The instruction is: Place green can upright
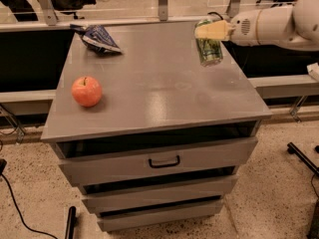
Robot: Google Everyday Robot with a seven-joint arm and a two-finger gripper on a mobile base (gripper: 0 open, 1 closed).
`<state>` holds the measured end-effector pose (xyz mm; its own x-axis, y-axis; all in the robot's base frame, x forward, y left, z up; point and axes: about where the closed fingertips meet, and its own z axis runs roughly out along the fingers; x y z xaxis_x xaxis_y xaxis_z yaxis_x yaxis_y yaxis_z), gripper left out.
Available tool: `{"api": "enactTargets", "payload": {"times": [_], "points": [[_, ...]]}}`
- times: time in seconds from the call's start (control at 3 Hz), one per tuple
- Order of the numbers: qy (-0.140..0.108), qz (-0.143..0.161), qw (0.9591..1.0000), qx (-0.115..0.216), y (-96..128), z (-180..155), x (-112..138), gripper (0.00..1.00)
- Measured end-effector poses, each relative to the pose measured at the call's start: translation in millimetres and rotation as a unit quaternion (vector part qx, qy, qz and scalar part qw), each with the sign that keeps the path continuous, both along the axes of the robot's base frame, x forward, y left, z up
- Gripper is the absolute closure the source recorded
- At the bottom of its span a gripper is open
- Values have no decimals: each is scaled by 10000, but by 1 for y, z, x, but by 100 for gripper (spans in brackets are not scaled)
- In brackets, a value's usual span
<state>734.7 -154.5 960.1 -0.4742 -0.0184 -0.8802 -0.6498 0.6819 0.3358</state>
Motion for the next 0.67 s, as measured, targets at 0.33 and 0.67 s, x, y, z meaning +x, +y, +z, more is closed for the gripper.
{"api": "enactTargets", "payload": {"times": [0.33,0.67], "points": [[-405,307,9986,157,11,16,-13,100],[-404,324,9986,142,14,16,-12,100]]}}
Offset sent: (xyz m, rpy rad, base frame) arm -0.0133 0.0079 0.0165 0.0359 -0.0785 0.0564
